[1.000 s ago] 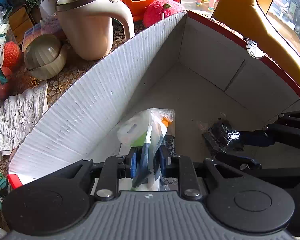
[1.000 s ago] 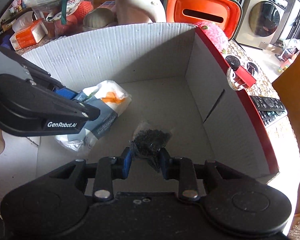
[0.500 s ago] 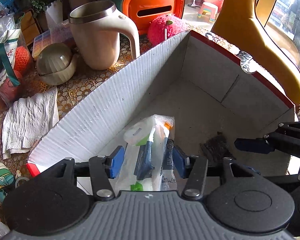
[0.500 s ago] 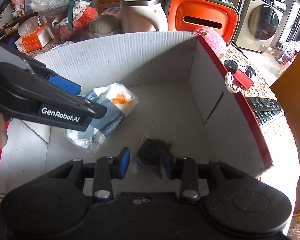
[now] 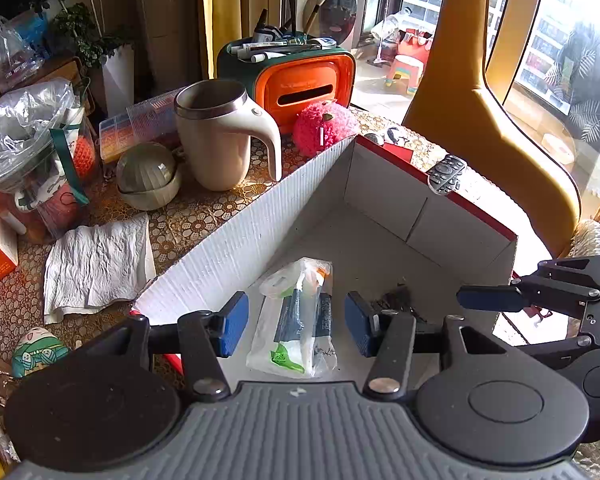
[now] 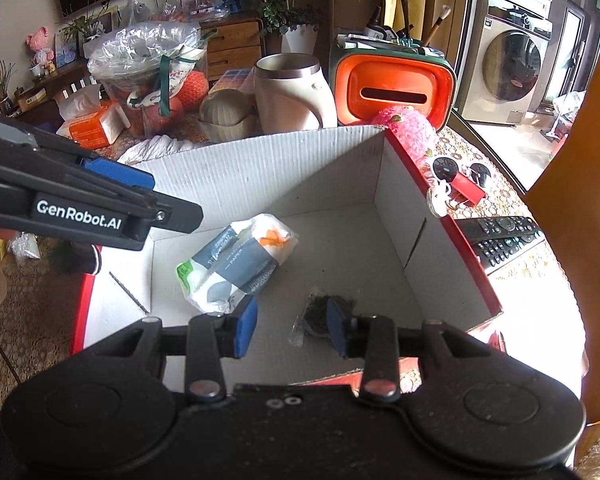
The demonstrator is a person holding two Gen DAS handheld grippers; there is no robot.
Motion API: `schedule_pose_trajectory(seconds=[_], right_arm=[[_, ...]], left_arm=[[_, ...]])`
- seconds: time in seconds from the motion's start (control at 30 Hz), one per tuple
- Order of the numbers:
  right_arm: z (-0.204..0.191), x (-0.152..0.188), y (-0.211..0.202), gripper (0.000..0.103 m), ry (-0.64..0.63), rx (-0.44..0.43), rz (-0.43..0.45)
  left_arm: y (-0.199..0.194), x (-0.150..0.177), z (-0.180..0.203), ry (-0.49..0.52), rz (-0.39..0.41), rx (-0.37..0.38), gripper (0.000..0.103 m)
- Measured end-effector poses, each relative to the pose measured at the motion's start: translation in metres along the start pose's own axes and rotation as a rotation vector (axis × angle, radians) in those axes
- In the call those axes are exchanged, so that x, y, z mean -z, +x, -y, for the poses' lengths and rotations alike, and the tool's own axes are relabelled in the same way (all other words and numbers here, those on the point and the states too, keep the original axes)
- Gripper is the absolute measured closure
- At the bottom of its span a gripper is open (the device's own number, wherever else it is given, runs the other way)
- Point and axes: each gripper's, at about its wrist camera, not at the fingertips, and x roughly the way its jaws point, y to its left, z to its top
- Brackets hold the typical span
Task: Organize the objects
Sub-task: 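Open both tools to release the bags into the shoebox, then withdraw both open tools from the shoebox back over the table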
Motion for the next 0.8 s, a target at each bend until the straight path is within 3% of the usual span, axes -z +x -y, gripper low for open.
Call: schedule_pose_trajectory(seconds=[0.37,0.43,0.5,0.7,0.8], right_arm=[[-0.017,0.013,-0.043,0.064,0.066,-0.057,0.083],[-0.023,0.017,-0.050,0.060,0.067,-0.065,0.096],[-0.028,0.021,-0.056,0.048,0.058,-0.062,0.118],[-0.044,0.028,-0.074,0.044,0.050,-0.068,0.160],[-0.053,0.030,-0.083,0.037,0.041,-0.068,0.187]], left_arm=[[-0.064,0.031,0.000,0.025,0.089,0.035,0.051],[-0.075,0.038,-0.002,0.027,0.102,0.042,0.048],[-0.086,0.045,-0.003,0.031,0.115,0.041,0.045],[-0.115,0.065,-0.013,0.022,0.155,0.044,0.044],[-0.130,0.074,-0.020,0.013,0.181,0.040,0.035]])
